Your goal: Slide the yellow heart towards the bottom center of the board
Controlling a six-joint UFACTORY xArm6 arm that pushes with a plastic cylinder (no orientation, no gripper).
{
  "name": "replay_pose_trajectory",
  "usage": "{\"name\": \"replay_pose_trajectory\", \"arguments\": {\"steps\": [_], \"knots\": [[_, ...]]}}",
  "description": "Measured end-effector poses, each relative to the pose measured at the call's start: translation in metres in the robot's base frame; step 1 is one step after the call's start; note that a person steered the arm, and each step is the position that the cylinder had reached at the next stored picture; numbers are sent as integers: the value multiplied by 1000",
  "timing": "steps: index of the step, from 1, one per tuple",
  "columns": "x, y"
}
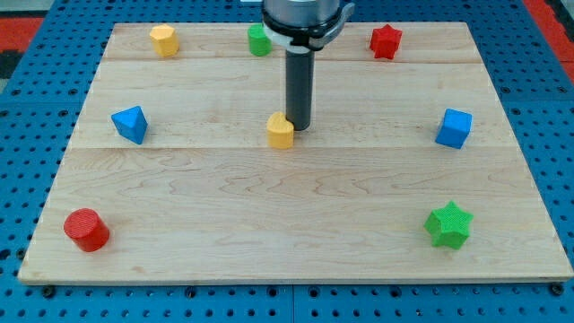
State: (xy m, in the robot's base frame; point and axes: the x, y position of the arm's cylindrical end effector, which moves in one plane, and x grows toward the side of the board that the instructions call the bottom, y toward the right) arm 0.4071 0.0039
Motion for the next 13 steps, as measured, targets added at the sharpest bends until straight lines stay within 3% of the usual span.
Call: {"name": "replay_pose_trajectory", "arguments": {"steps": [1,2,3,5,7,8,10,11,12,13], "knots": [[-31,-8],[-15,-32],[42,-38],[42,22],[77,-44],[53,-73],[104,-80],[80,-81],[65,-25],[80,-38]]}}
